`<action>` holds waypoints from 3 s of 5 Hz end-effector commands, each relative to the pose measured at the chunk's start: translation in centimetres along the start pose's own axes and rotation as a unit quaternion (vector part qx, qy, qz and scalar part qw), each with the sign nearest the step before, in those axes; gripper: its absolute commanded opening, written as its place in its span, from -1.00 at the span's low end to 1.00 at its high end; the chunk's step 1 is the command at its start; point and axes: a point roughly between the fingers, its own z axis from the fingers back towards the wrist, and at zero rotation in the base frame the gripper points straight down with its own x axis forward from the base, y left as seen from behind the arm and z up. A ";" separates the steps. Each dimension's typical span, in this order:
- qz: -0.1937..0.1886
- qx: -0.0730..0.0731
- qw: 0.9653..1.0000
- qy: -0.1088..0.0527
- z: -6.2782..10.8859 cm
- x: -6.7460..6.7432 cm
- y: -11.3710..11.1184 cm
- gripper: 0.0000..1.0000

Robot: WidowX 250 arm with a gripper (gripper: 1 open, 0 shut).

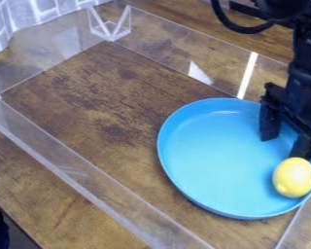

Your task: Move the carrot to the left side

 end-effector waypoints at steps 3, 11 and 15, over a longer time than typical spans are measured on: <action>-0.026 -0.018 0.999 0.019 -1.6 -0.5 0.0 1.00; -0.064 -0.044 0.997 0.025 -2.0 -0.6 -0.1 1.00; -0.074 -0.048 0.996 0.028 -1.7 -0.6 0.0 -1.00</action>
